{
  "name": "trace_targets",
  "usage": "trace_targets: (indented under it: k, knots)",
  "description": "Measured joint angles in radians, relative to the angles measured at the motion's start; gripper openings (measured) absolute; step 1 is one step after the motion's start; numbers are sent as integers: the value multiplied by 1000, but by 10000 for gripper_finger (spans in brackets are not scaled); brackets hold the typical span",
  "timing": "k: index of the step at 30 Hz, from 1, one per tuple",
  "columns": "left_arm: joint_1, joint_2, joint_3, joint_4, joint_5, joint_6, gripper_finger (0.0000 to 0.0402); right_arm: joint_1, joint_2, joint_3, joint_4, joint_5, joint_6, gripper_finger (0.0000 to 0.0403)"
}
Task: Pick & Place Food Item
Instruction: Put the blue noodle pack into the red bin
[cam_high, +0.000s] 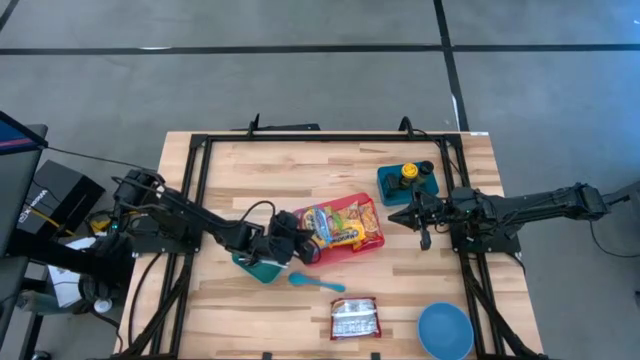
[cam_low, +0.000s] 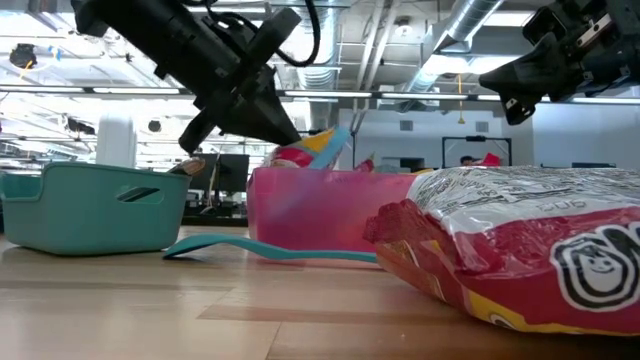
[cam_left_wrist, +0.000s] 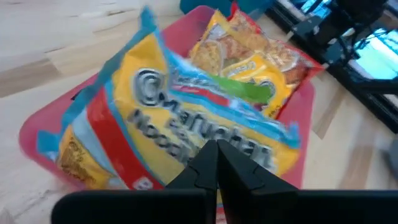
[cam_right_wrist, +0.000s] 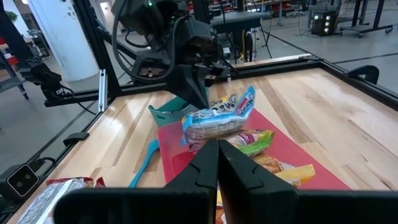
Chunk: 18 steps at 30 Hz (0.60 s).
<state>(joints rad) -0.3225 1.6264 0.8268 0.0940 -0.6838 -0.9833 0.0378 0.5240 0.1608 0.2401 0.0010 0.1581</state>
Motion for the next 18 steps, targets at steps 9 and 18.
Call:
trace_targets:
  k: [9, 18]
  knots:
    - [0, -16, 0, -34, -19, 0, 0, 0, 0, 0, 0, 0, 0, 1]
    - [2, -16, 0, -31, -49, 0, 0, 0, 0, 0, 0, 0, 0, 1]
